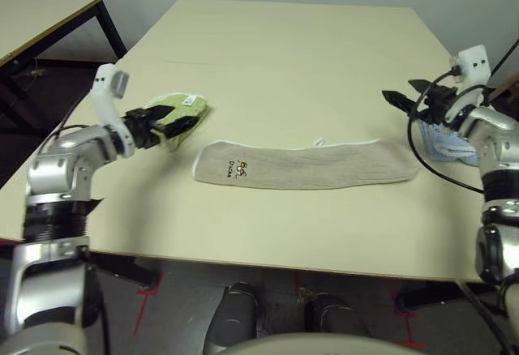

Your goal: Fold the towel and set it aside.

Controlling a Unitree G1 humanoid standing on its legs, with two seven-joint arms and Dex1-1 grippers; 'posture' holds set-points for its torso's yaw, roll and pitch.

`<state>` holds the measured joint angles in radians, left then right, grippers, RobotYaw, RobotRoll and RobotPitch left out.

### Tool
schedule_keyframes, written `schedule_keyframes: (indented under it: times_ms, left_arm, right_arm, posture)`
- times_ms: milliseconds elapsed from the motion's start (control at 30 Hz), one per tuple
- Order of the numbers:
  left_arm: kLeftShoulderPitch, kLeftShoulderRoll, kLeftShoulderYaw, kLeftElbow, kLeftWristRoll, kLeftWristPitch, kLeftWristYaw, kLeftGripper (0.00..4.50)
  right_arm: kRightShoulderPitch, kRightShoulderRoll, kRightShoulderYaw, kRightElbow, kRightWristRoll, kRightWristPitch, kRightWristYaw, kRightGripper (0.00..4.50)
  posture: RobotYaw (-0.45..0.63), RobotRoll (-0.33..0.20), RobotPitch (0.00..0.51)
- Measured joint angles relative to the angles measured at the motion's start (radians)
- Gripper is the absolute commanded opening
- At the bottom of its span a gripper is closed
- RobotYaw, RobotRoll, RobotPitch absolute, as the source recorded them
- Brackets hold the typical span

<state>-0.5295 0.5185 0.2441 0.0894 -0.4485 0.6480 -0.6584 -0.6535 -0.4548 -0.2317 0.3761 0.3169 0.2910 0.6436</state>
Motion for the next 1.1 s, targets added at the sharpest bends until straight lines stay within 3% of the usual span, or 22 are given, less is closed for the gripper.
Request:
schedule_keyframes:
  times_ms: [67,133,233,333,433,700,1100]
  left_arm:
    - [0.028,-0.144,-0.011,-0.047,0.013,-0.058,0.108,4.49]
    - [0.058,-0.234,-0.056,-0.055,0.033,-0.094,0.171,4.49]
    - [0.106,-0.305,-0.087,-0.072,0.075,-0.165,0.237,4.49]
    - [0.148,-0.317,-0.139,-0.083,0.126,-0.235,0.257,3.87]
    - [0.190,-0.324,-0.174,-0.089,0.140,-0.261,0.257,2.93]
    - [0.238,-0.299,-0.205,-0.089,0.184,-0.315,0.249,0.04]
    - [0.336,-0.248,-0.179,0.024,0.247,-0.383,0.282,0.04]
  right_arm:
    - [0.089,0.127,0.000,-0.117,0.015,0.000,-0.095,4.50]
    - [0.149,0.193,0.024,-0.176,0.019,0.000,-0.145,4.50]
    - [0.225,0.224,0.030,-0.256,0.011,-0.024,-0.192,4.50]
    - [0.282,0.265,0.055,-0.304,0.000,-0.044,-0.223,4.11]
    - [0.330,0.299,0.085,-0.342,0.000,-0.047,-0.228,3.19]
    - [0.376,0.319,0.137,-0.369,-0.007,-0.064,-0.234,0.04]
    - [0.399,0.216,0.068,-0.195,-0.051,-0.091,-0.285,0.04]
  posture:
    - [0.11,0.000,0.097]
    - [0.10,0.000,0.095]
    - [0.09,0.000,0.095]
    - [0.09,0.000,0.095]
    - [0.10,0.000,0.094]
    - [0.10,0.000,0.087]
    - [0.11,0.000,0.074]
